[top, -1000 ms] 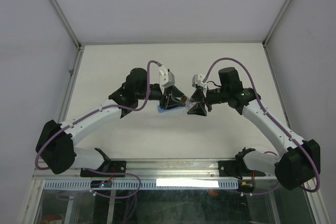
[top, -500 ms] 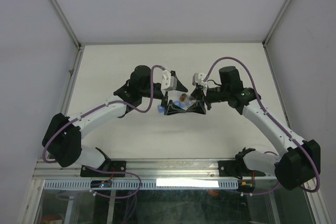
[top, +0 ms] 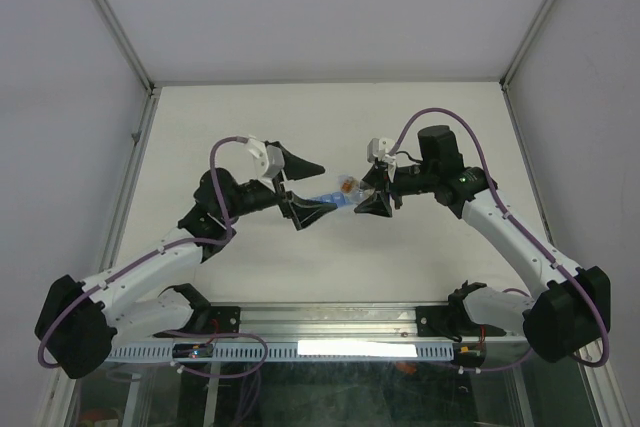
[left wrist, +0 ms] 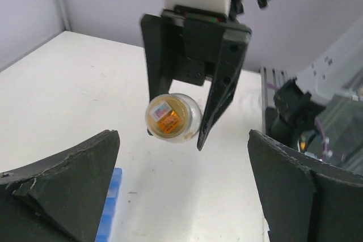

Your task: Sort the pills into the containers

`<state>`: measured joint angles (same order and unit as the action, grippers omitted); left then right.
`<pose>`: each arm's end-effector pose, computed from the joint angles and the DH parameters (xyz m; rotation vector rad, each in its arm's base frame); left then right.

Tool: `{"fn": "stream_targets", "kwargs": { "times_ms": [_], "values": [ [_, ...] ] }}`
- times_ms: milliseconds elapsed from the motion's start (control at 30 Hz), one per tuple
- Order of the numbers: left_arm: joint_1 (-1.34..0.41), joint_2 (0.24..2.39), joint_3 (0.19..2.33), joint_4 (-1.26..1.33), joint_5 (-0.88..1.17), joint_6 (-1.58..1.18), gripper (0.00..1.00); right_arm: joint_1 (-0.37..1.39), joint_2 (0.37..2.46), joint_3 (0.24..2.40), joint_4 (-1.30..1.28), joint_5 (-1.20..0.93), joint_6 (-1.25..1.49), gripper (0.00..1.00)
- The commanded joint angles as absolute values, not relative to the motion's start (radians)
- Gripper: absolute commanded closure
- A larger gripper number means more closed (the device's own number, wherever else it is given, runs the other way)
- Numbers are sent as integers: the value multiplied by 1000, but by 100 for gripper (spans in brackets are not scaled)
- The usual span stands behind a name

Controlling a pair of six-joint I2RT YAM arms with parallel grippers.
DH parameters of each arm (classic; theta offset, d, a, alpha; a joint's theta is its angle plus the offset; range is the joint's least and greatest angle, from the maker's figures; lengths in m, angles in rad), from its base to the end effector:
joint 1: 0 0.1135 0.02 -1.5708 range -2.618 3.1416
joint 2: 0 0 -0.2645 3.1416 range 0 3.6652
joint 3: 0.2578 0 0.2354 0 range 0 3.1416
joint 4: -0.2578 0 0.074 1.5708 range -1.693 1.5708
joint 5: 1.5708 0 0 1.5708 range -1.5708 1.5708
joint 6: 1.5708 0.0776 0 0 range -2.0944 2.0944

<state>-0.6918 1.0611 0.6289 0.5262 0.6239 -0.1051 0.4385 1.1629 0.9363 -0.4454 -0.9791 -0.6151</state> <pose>0.1707 -0.2002 0.3164 0.9454 1.2861 -1.0886 0.1919 0.1611 0.2906 -1.4448 1.4654 0.9730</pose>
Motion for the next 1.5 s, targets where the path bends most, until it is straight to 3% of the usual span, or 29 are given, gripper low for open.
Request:
{"fn": "stream_targets", "kwargs": {
  "times_ms": [0, 167, 267, 367, 1133, 1233, 1467],
  "values": [
    [-683, 964, 608, 526, 368, -399, 1, 436, 1142, 963, -396, -1011, -615, 100],
    [-699, 945, 702, 270, 199, -617, 17, 434, 1149, 961, -396, -1008, -615, 100],
    [-845, 963, 797, 99, -24, -558, 18, 434, 1150, 960, -395, -1002, -615, 100],
    [-910, 993, 843, 60, -97, -528, 19, 431, 1150, 961, -393, -999, -614, 100],
    [-943, 1194, 965, 62, 47, -515, 37, 428, 1144, 962, -393, -999, -612, 100],
    [-944, 1202, 966, 63, 60, -514, 42, 429, 1144, 960, -393, -999, -612, 100],
    [-943, 1220, 964, 85, 147, -505, 66, 428, 1142, 961, -393, -1000, -611, 100]
  ]
}}
